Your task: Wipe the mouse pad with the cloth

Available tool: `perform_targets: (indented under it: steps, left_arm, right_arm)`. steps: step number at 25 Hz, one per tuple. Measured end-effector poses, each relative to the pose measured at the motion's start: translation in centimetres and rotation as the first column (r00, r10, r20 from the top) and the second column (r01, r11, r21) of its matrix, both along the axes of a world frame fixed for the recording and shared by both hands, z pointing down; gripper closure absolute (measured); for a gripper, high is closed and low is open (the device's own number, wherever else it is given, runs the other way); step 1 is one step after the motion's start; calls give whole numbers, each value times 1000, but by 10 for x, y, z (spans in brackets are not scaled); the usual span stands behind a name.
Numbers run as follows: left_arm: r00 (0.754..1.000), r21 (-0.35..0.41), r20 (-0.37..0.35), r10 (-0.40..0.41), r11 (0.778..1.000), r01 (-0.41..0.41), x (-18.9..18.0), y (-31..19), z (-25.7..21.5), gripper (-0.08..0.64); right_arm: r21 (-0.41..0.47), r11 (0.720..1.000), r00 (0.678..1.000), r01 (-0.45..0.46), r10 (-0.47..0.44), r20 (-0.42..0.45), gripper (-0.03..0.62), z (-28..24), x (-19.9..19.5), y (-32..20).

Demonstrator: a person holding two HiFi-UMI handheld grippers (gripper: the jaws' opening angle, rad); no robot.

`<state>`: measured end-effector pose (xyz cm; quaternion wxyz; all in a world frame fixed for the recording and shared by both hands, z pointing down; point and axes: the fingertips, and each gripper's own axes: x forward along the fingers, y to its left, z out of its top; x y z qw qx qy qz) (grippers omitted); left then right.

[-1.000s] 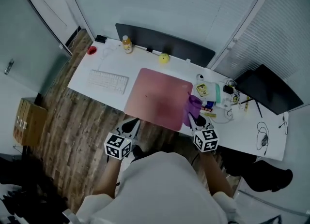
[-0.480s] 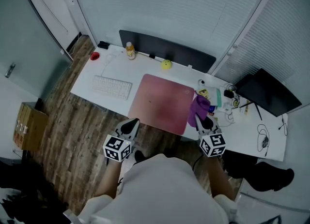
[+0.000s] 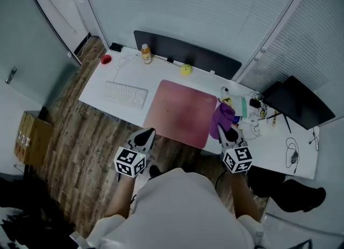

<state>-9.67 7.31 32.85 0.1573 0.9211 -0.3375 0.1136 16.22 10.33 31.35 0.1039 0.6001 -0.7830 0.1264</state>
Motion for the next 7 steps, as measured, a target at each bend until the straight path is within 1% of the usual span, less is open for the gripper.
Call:
perform_targets:
  steps: [7]
  left_arm:
    - [1000,-6,0,-8,1000,8,-11,0,3,540]
  right_arm:
    - [2,1000,1000,-1,1,8,517,-2,-9,-1]
